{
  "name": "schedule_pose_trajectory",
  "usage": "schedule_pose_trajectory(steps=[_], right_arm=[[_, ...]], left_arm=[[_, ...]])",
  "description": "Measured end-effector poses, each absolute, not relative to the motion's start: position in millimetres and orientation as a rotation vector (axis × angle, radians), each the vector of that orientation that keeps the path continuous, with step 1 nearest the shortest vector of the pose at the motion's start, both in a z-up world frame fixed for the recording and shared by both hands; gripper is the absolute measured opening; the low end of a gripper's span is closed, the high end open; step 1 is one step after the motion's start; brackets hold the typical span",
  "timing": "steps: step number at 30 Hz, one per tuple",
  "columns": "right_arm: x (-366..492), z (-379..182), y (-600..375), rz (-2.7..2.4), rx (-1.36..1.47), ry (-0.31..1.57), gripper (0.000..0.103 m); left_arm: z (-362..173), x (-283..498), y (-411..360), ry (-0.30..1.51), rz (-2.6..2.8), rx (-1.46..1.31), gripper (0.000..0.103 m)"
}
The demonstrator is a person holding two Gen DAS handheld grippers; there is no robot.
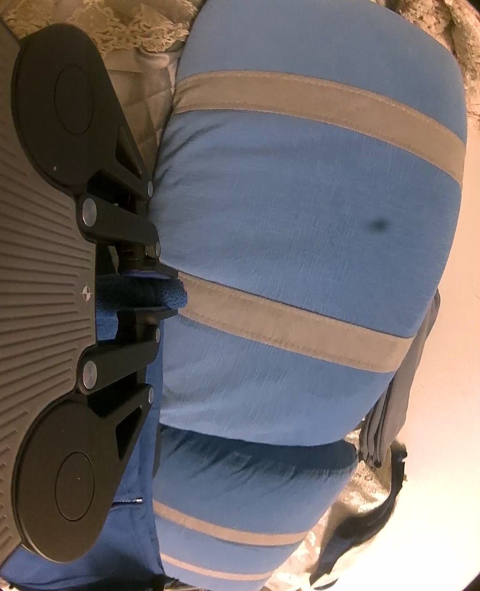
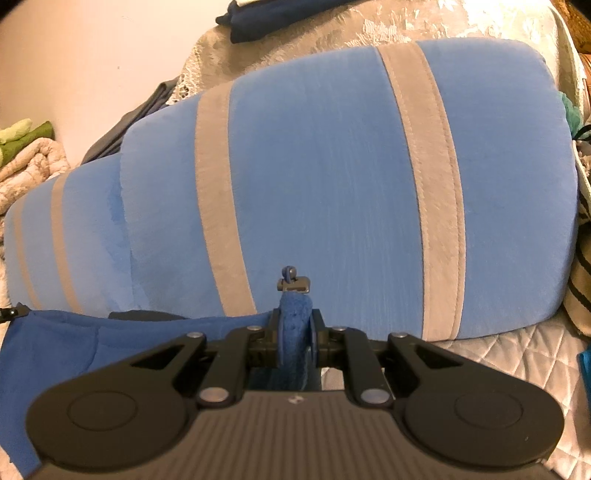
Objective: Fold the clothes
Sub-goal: 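Lift the held jacket edge with both grippers and fold it toward the pillows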
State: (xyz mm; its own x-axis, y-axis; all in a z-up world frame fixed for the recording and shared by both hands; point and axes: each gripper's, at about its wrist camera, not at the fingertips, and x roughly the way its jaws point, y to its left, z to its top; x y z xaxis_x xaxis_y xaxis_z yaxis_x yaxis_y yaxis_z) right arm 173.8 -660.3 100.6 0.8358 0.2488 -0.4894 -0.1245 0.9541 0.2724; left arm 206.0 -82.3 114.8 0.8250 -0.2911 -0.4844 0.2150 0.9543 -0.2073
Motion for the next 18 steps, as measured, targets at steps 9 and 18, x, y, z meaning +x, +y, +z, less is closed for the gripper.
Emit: schedule_pose_trajectory(steps=[9, 18], right_arm=[[199.5, 86.6, -658.3, 0.158, 0.251, 0.543, 0.013], [227.6, 67.1, -644.7, 0.108, 0.224, 0.567, 0.013]], left_arm=[[104.9, 232.2, -85.5, 0.540, -0.231, -0.204, 0.014], [76.9, 251.1, -103.9, 0.564, -0.155, -0.101, 0.014]])
